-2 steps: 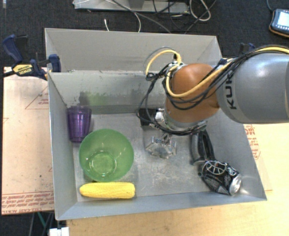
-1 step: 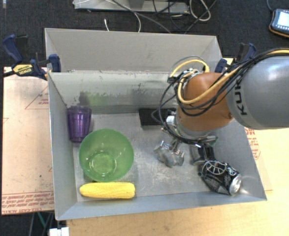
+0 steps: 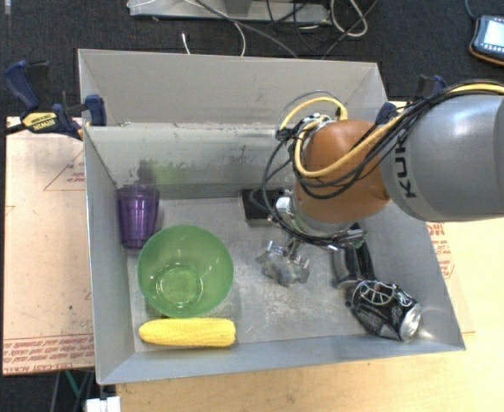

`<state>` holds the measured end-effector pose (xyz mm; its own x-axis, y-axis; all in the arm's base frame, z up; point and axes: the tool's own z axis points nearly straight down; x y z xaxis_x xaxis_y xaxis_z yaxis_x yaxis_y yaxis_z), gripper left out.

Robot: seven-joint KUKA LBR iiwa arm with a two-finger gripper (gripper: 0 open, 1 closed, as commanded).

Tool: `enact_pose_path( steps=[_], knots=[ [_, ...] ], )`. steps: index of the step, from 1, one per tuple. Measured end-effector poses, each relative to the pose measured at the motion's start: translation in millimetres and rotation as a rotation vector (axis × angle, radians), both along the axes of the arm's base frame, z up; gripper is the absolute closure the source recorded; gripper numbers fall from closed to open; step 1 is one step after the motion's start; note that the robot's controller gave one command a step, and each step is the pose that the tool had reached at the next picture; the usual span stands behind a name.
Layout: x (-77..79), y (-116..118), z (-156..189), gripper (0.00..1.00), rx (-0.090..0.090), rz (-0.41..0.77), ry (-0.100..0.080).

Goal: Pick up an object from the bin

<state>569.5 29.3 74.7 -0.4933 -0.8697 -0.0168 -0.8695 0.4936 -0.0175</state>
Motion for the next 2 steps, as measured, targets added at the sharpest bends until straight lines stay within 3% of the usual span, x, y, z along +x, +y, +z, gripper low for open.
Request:
enact_pose_path(
  steps=[1,2],
  knots=[
    [2.6,-7,-2,1.00,0.000,-0.017,0.000],
    [-8.2,3,12,1.00,0.000,0.081,-0.002]
  ],
)
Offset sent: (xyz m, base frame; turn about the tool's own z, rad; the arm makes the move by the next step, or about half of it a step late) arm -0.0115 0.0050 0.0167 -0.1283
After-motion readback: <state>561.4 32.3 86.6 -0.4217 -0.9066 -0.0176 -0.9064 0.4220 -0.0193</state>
